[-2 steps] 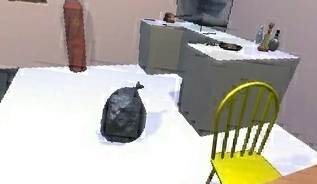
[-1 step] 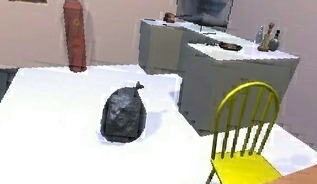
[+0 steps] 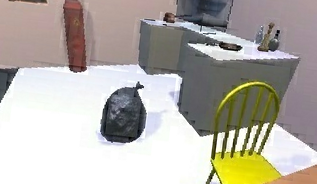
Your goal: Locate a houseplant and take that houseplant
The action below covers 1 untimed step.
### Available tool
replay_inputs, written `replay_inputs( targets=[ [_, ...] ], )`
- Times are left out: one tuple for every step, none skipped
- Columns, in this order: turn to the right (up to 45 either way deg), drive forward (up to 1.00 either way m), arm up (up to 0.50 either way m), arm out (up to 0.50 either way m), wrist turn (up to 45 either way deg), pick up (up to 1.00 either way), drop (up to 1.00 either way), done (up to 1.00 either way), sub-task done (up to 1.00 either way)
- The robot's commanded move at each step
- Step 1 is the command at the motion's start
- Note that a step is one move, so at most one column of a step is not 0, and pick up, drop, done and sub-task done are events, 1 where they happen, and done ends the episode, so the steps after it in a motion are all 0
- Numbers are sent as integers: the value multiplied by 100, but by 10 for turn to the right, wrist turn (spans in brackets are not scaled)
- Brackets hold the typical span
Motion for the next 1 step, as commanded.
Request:
replay_inputs(
  targets=[
    [0, 0, 0, 0, 0, 0, 0, 100, 0]
  ],
)
